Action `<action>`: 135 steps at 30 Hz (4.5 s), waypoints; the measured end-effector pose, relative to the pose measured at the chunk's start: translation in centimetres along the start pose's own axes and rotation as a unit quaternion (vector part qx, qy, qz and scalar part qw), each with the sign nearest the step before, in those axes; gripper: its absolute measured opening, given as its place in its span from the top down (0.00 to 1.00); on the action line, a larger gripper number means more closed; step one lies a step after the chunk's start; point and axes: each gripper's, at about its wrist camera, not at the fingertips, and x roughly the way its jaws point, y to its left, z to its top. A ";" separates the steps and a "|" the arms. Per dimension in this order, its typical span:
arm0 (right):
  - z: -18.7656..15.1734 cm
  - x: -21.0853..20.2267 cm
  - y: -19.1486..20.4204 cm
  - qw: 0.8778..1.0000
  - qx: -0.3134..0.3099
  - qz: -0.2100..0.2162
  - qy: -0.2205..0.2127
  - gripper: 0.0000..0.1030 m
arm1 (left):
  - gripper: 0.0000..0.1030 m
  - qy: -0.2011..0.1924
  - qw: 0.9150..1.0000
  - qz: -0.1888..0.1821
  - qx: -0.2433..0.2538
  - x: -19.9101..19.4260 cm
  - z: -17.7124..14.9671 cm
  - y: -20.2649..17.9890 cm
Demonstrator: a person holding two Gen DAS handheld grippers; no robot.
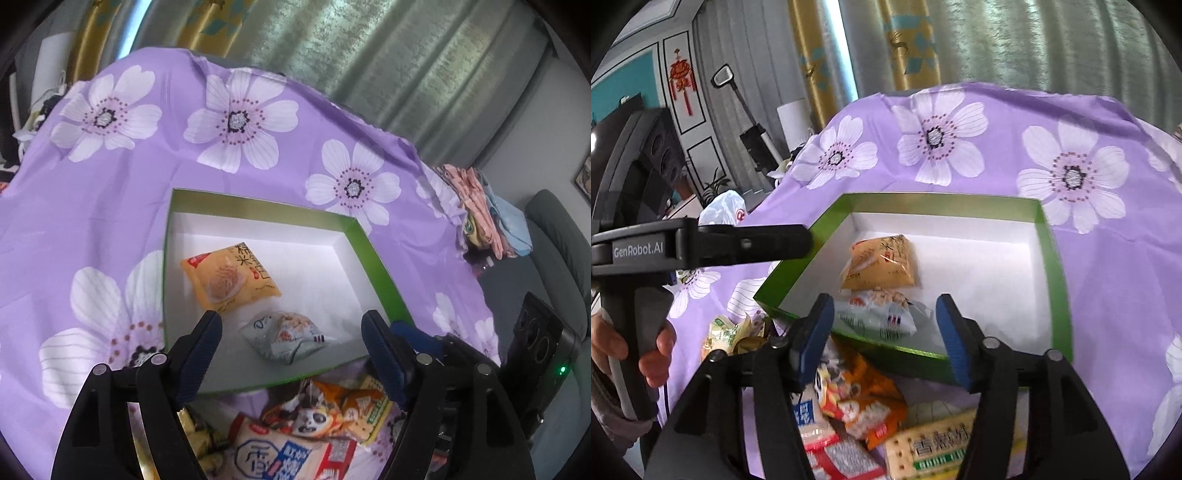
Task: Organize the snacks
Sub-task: 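Withdraw the left gripper and move it to the yellow-green snack bag, then grasp the yellow-green snack bag with the left gripper, then carry the yellow-green bag into the green box and open the left gripper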
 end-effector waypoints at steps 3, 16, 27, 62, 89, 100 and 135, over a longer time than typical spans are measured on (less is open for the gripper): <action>-0.5 -1.6 0.0 1.000 0.005 -0.005 -0.004 0.41 | 0.25 -0.004 1.000 0.005 0.005 -1.2 -0.6 -0.2; -4.0 -6.8 1.3 1.000 0.010 -0.005 0.000 0.39 | 0.25 -0.021 0.999 0.034 -0.015 -7.3 -4.3 1.6; -6.6 -8.0 4.8 0.999 -0.005 0.030 0.021 0.39 | 0.25 -0.015 0.995 0.085 -0.045 -9.9 -8.7 4.8; -7.6 7.3 17.2 0.968 -0.052 0.200 0.145 0.48 | 0.25 0.027 0.990 0.055 -0.130 -6.2 -11.0 13.4; -6.9 4.0 17.1 0.978 -0.070 0.166 0.106 0.78 | 0.64 0.013 0.998 0.030 -0.063 -8.6 -11.0 7.9; -7.4 -3.1 15.2 0.987 -0.060 0.140 0.059 0.79 | 0.64 0.006 1.000 0.002 0.001 -10.1 -11.6 1.3; -6.7 -10.0 7.7 0.995 -0.015 0.096 -0.038 0.79 | 0.64 0.020 0.993 -0.013 0.111 -7.2 -8.5 -9.2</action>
